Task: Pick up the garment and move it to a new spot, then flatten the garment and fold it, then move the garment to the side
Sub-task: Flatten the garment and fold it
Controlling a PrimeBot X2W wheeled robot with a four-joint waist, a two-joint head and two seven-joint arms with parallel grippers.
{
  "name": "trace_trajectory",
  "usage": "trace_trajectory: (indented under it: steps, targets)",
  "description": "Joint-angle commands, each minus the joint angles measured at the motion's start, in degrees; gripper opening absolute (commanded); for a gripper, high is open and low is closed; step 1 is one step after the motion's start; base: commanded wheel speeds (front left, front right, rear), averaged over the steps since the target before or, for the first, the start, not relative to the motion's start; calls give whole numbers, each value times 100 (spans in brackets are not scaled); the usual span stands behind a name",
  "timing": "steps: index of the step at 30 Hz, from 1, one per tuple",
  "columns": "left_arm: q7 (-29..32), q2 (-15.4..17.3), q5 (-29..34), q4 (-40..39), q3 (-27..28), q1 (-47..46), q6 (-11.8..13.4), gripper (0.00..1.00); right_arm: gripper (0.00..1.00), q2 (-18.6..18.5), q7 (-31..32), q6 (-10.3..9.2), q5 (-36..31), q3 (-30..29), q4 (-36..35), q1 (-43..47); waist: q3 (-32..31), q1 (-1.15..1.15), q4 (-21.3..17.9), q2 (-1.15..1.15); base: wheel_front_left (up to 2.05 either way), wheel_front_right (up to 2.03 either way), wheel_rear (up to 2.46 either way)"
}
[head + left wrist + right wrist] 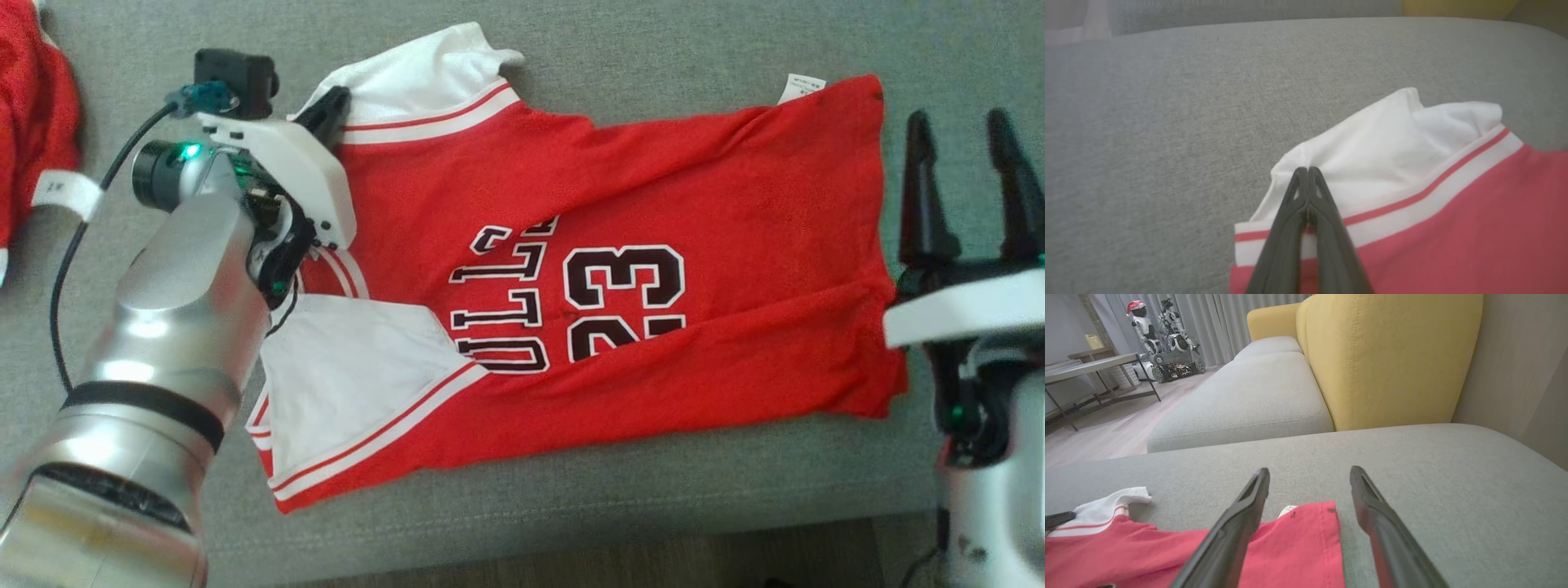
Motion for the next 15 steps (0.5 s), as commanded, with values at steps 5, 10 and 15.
trace_trajectory:
  steps: [5, 10, 15]
  targets:
    - [-437, 99, -23, 128, 89, -394, 8, 0, 100, -51, 201, -4, -130, -145, 171, -641, -56, 0, 52, 0, 0, 0, 0]
    - [-575, 62, -168, 220, 9, -461, 8, 0, 100, -245, 691, -4, -226, -193, 1007, -1226, -57, 0, 99, 0, 0, 0, 0]
    - [-680, 49, -301, 240, -93, -555, 8, 0, 100, -445, 1193, -4, -202, -161, 1988, -1824, 17, 0, 170, 0, 0, 0, 0]
